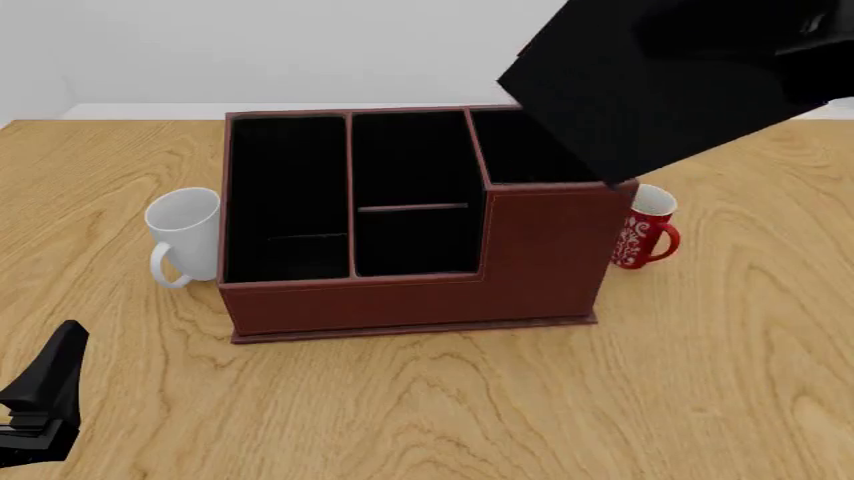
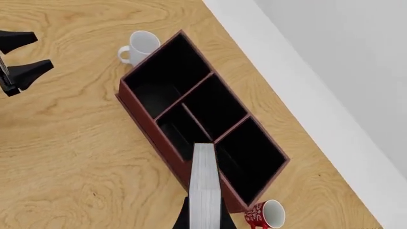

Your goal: Pick up the book and place it in the right compartment of the caddy.

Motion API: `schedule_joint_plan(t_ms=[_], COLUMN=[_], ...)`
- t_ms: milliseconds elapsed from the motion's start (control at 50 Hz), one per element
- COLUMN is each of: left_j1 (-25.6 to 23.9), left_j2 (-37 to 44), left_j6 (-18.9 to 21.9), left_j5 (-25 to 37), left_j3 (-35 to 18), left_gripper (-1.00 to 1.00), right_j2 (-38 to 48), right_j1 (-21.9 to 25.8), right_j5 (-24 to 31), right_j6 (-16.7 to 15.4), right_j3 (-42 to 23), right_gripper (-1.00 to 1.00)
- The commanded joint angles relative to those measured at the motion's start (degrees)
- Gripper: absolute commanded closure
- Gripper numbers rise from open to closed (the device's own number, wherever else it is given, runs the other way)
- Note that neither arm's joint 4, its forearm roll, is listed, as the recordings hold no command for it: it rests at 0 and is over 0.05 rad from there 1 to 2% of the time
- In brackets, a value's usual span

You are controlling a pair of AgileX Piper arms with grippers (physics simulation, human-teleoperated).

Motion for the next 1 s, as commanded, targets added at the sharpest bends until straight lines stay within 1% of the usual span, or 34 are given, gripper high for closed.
schedule_joint_plan(t_ms=[20, 160, 180, 240, 280, 300, 360, 380, 400, 440, 580, 660, 680, 720, 740, 820, 1000], left_j1=[0.00, 0.00, 0.00, 0.00, 0.00, 0.00, 0.00, 0.00, 0.00, 0.00, 0.00, 0.00, 0.00, 0.00, 0.00, 0.00, 0.00], left_j2=[0.00, 0.00, 0.00, 0.00, 0.00, 0.00, 0.00, 0.00, 0.00, 0.00, 0.00, 0.00, 0.00, 0.00, 0.00, 0.00, 0.00], left_j6=[0.00, 0.00, 0.00, 0.00, 0.00, 0.00, 0.00, 0.00, 0.00, 0.00, 0.00, 0.00, 0.00, 0.00, 0.00, 0.00, 0.00], left_j5=[0.00, 0.00, 0.00, 0.00, 0.00, 0.00, 0.00, 0.00, 0.00, 0.00, 0.00, 0.00, 0.00, 0.00, 0.00, 0.00, 0.00], left_j3=[0.00, 0.00, 0.00, 0.00, 0.00, 0.00, 0.00, 0.00, 0.00, 0.00, 0.00, 0.00, 0.00, 0.00, 0.00, 0.00, 0.00], left_gripper=[-1.00, -1.00, -1.00, -1.00, -1.00, -1.00, -1.00, -1.00, -1.00, -1.00, -1.00, -1.00, -1.00, -1.00, -1.00, -1.00, -1.00], right_j2=[1.96, 3.57, 3.69, 4.49, 4.71, 4.82, 5.18, 5.37, 5.59, 6.14, 8.15, 8.97, 9.36, 9.62, 9.85, 10.51, 11.41], right_j1=[-2.22, -3.50, -3.71, -4.22, -5.14, -4.83, -5.50, -5.59, -5.82, -6.29, -8.06, -8.29, -8.80, -8.60, -8.83, -9.26, -10.39], right_j5=[-3.96, -6.55, -7.06, -7.80, -9.01, -9.35, -10.59, -10.75, -11.01, -11.22, -12.45, -13.33, -13.75, -13.88, -14.32, -14.84, -16.13], right_j6=[0.57, 0.89, 0.43, 0.61, -0.47, 0.57, 0.18, 0.68, -0.01, 0.98, -0.41, -0.19, -0.62, -0.03, -0.49, -0.64, -0.36], right_j3=[0.30, 0.85, 1.64, 0.96, 2.41, 2.37, 3.30, 2.93, 3.55, 2.41, 1.91, 1.75, 1.85, 1.49, 2.05, 1.66, 1.85], right_gripper=[1.00, 1.00, 1.00, 1.00, 1.00, 1.00, 1.00, 1.00, 1.00, 1.00, 1.00, 1.00, 1.00, 1.00, 1.00, 1.00, 1.00])
